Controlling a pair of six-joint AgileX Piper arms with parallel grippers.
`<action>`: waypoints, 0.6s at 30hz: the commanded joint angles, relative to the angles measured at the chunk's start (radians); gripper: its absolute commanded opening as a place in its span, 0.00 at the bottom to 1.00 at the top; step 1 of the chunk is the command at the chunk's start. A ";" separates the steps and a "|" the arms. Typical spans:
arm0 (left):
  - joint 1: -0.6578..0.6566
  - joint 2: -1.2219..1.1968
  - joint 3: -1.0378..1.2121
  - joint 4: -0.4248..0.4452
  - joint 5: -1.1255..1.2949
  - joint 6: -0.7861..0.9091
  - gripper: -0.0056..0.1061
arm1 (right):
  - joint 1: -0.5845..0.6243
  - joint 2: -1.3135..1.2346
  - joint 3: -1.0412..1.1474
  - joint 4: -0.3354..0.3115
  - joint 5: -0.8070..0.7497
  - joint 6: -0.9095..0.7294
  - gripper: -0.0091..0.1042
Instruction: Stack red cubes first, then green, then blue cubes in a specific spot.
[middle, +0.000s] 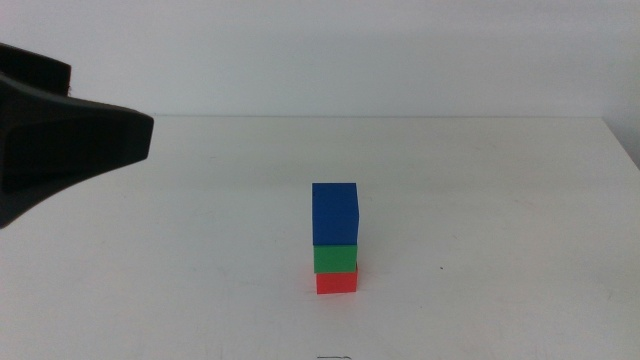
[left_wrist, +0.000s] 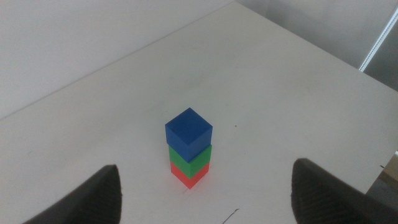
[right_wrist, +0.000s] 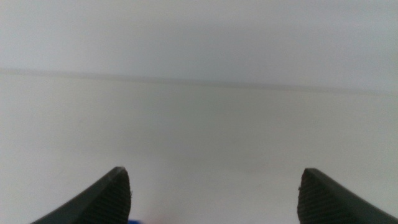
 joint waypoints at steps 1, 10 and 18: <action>-0.002 -0.001 -0.023 -0.044 -0.051 -0.001 0.89 | -0.050 -0.095 -0.028 -0.021 0.039 -0.082 0.87; -0.002 -0.001 -0.023 -0.044 -0.051 -0.001 0.89 | -0.245 -0.366 0.177 -0.009 -0.053 -0.207 0.86; -0.002 -0.001 -0.023 -0.044 -0.051 -0.001 0.89 | -0.476 -0.636 0.619 0.200 -0.502 -0.286 0.85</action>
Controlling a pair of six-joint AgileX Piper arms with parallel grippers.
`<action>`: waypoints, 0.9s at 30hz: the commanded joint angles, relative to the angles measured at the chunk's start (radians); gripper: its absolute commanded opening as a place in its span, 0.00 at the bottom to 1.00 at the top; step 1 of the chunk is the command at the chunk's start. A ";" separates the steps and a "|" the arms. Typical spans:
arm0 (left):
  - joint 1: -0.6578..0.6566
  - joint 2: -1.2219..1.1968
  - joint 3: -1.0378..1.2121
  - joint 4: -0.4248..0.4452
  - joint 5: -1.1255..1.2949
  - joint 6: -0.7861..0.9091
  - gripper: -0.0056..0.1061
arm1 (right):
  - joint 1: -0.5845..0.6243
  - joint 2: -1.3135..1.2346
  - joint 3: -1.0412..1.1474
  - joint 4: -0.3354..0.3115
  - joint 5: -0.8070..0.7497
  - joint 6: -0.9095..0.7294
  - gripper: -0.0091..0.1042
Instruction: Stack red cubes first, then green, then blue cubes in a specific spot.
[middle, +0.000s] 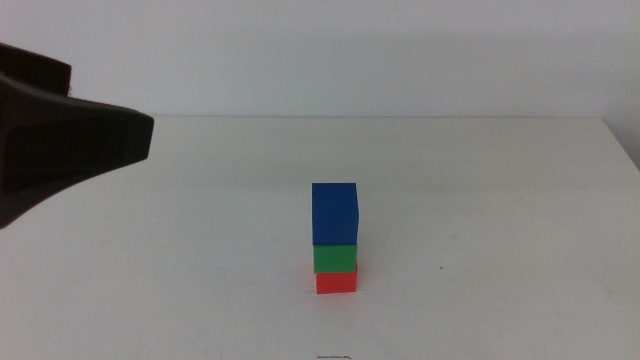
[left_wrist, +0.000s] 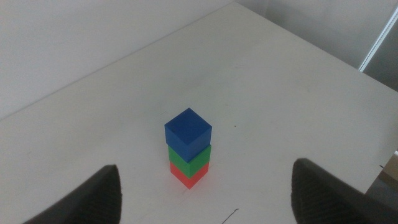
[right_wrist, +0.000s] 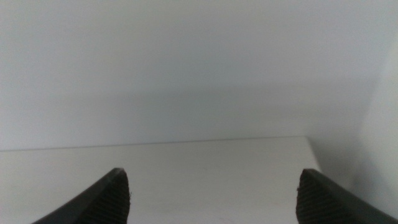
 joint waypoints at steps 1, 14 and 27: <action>-0.002 -0.001 -0.023 -0.044 -0.052 -0.001 0.89 | -0.047 -0.033 0.052 0.071 -0.178 -0.064 0.85; -0.002 -0.001 -0.023 -0.044 -0.052 -0.001 0.89 | -0.055 -0.029 0.084 0.107 -0.194 -0.095 0.85; 0.065 -0.228 0.369 0.543 -0.878 -0.470 0.89 | -0.055 -0.029 0.084 0.107 -0.194 -0.095 0.85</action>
